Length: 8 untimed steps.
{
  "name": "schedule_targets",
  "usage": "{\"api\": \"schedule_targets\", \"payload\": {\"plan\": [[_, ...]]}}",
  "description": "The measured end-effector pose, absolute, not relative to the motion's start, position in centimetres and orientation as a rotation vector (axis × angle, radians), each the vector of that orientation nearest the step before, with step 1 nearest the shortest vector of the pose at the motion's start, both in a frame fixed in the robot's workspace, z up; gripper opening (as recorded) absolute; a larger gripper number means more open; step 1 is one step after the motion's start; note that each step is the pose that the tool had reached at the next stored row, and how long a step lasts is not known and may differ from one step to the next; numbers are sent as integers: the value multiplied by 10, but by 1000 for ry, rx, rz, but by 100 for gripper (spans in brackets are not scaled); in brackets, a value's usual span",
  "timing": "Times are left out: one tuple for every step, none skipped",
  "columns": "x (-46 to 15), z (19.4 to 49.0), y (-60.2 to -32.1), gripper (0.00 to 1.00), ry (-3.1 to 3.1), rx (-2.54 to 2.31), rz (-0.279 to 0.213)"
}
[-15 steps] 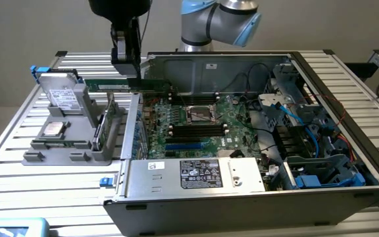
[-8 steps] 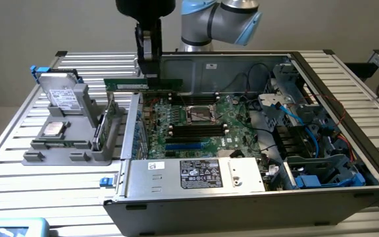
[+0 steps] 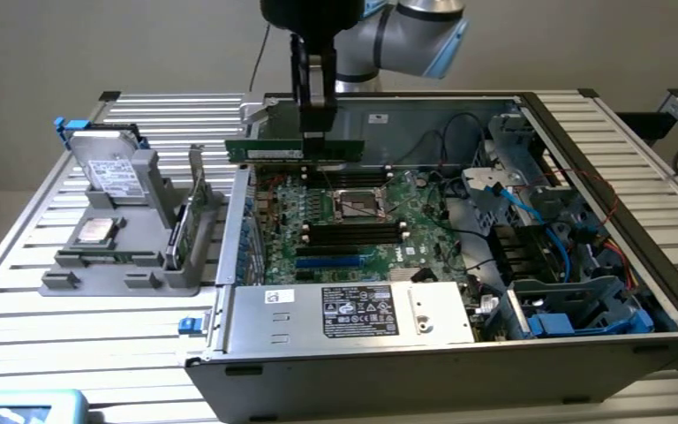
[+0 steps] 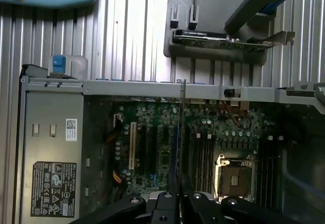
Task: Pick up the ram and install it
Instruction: 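Pick up the ram and move it above insertion slot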
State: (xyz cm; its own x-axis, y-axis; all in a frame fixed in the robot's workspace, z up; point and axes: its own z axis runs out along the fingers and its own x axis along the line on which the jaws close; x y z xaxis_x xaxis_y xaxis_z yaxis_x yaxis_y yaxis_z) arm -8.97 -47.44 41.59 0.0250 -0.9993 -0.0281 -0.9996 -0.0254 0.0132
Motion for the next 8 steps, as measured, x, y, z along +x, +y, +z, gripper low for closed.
{"api": "schedule_targets", "payload": {"plan": [[-85,416,-474,14,2186,-2242,46],[-81,416,-474,14,2186,-2242,46],[-76,415,-473,14,2186,-2242,46],[-72,415,-473,14,2186,-2242,46],[-67,415,-473,14,2186,-2242,46],[-62,415,-472,14,2186,-2242,46],[-58,415,-471,14,2186,-2242,46],[-54,414,-469,14,2186,-2242,46]]}}
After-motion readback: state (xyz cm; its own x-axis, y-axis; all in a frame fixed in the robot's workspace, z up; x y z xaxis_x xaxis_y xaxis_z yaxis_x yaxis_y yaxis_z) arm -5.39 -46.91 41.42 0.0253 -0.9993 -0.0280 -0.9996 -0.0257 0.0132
